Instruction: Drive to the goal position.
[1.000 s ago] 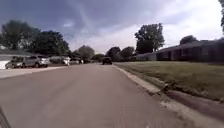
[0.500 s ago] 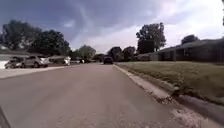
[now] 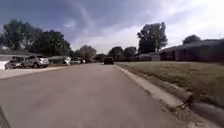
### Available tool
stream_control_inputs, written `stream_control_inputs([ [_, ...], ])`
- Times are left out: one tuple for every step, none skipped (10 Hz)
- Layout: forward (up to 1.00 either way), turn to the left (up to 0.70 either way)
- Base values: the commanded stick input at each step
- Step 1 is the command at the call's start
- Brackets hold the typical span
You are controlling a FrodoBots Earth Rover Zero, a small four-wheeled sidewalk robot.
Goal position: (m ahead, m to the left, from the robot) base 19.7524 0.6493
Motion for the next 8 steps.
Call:
stream_control_inputs([
  [0.70,0.03],
  [0.70,0.03],
  [0.70,0.03],
  [0.70,0.03],
  [0.70,0.03],
  [0.70,0.03],
  [0.70,0.03],
  [0.70,0.03],
])
